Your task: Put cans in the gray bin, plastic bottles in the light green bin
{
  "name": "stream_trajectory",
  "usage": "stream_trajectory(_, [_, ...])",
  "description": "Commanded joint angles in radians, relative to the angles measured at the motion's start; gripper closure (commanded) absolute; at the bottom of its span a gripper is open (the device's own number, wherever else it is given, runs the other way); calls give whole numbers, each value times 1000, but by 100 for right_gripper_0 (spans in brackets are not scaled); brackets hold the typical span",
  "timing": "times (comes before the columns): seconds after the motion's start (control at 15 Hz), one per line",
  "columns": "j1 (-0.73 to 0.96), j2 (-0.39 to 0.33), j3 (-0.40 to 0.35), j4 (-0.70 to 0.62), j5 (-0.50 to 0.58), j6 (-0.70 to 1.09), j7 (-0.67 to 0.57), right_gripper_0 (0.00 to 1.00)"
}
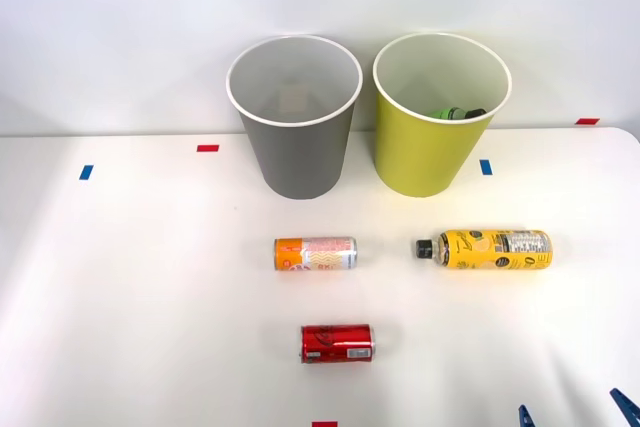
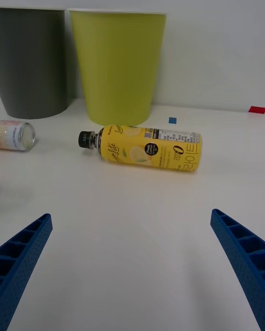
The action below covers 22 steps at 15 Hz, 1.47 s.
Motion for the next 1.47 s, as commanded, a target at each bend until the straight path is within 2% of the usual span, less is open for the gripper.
stream_trajectory(0.07, [-5,-5,2,-38,-6,26,13,0])
stream_trajectory(0.33, [-11,-73,3,-136,-6,177,9,0])
stream_trajectory(0.53, [-36,-178,19,-234,-22,364,-13,0])
stream_trajectory(0.8, [-71,-350,91,-394,-196,691,-19,0])
stream_trajectory(1.07, [-152,-494,114,-592,-286,1076,-40,0])
stream_trajectory(1.27, [-238,-576,120,-647,-421,1251,-60,0])
stream_trajectory(1.4, [-315,-613,148,-656,-461,1355,-79,0])
stream_trajectory(1.47, [-358,-629,163,-656,-453,1401,-126,0])
